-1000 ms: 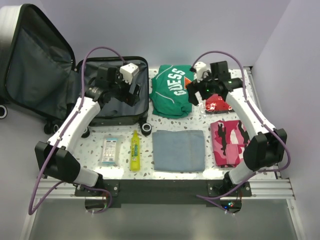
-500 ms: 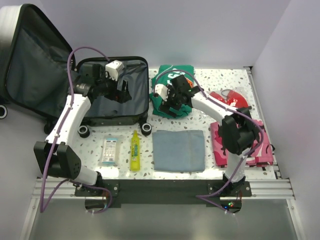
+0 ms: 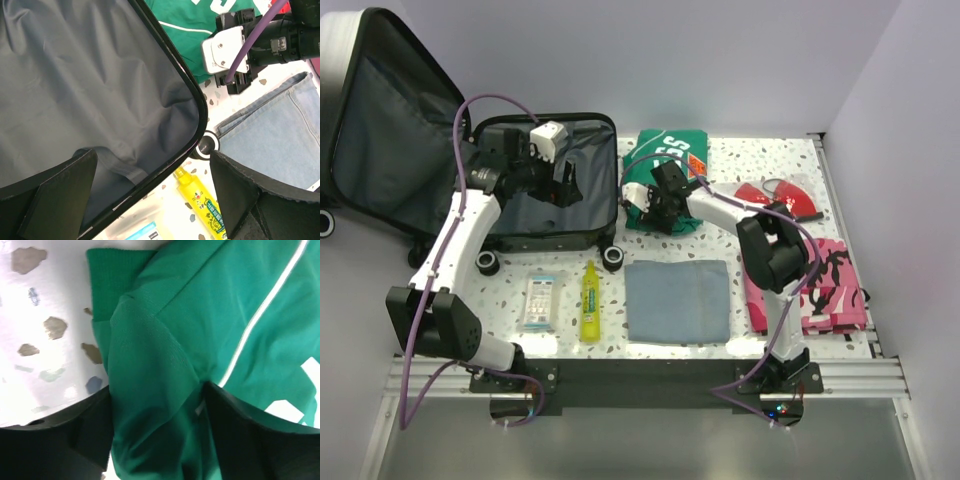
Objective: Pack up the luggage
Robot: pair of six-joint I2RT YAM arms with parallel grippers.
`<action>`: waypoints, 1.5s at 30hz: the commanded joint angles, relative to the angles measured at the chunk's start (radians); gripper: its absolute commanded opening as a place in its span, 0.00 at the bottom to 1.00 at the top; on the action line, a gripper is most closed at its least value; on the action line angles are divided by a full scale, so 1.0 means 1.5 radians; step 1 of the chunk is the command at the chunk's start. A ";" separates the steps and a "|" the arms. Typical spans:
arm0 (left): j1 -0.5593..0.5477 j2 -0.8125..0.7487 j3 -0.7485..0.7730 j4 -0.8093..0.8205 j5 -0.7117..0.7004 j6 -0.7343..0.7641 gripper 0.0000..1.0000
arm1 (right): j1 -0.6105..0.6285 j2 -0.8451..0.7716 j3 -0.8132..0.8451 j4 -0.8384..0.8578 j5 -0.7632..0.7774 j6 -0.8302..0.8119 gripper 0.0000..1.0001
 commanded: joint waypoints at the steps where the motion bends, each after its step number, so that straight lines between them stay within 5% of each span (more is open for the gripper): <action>1: 0.001 -0.024 -0.003 0.009 0.003 0.006 1.00 | -0.009 0.024 0.017 -0.007 0.006 -0.010 0.65; 5: 0.001 -0.017 -0.005 0.017 -0.002 0.011 1.00 | -0.020 0.026 0.037 -0.055 0.002 -0.015 0.24; 6: 0.001 -0.016 -0.007 0.021 -0.001 0.010 1.00 | -0.025 0.021 0.048 -0.068 -0.001 -0.013 0.00; 12: 0.001 0.005 -0.007 0.071 0.011 -0.017 1.00 | -0.081 -0.073 0.097 -0.135 -0.054 0.002 0.00; 20: -0.018 0.121 0.102 0.144 0.000 -0.098 1.00 | -0.117 -0.275 0.094 -0.350 -0.128 -0.112 0.00; 27: -0.108 0.241 0.175 0.209 -0.065 -0.134 1.00 | -0.117 -0.438 -0.115 -0.365 -0.107 -0.174 0.00; 36: -0.205 0.392 0.318 0.242 -0.035 -0.135 1.00 | -0.112 -0.658 -0.324 -0.437 -0.111 -0.260 0.00; 45: -0.291 0.575 0.422 0.237 -0.052 -0.106 1.00 | -0.110 -0.745 -0.480 -0.407 -0.088 -0.286 0.00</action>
